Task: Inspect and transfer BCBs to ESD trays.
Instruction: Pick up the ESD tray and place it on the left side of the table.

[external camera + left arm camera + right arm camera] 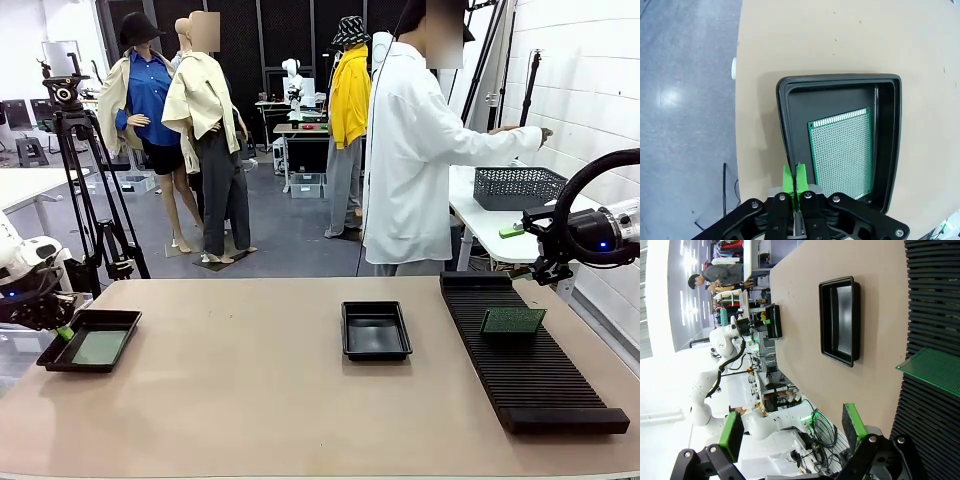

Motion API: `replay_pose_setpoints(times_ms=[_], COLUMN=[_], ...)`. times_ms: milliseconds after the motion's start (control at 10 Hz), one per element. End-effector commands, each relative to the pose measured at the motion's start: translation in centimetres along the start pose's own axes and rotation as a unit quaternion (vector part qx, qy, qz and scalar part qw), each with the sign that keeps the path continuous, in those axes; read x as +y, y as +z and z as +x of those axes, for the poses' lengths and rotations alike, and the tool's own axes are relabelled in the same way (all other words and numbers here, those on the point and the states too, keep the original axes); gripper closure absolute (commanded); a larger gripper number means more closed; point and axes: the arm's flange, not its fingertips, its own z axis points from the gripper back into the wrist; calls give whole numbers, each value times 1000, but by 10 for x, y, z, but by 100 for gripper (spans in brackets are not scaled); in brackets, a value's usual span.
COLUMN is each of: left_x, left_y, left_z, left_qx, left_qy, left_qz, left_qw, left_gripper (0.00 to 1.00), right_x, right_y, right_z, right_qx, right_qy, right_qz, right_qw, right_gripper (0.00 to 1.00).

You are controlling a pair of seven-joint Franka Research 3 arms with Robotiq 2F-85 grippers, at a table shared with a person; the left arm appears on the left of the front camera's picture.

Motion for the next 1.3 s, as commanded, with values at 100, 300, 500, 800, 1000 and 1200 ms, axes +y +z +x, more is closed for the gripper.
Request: replay_pose_setpoints(times_ms=[100,300,500,800,1000,1200], left_x=[7,6,7,6,6,4], left_y=[-2,-2,1,20,36,50], left_z=[0,-1,-1,-10,-16,-23], left_qx=[-2,4,8,10,-6,-13], left_qy=[-14,-14,-7,5,14,17], left_qz=[-18,-18,-41,-83,-88,-90], left_qw=[1000,1000,999,997,996,996], left_gripper=[100,86,53,0,0,0], right_x=[1,1,1,1,1,1], right_y=[-1,-1,-1,-1,-1,-1], right_z=[0,0,0,0,0,0], right_qx=[2,2,2,2,2,2], right_qy=[2,2,2,2,2,2], right_qz=[-2,-2,-2,-2,-2,-2], right_qw=[1000,1000,1000,1000,1000,1000], right_gripper=[0,0,0,0,0,0])
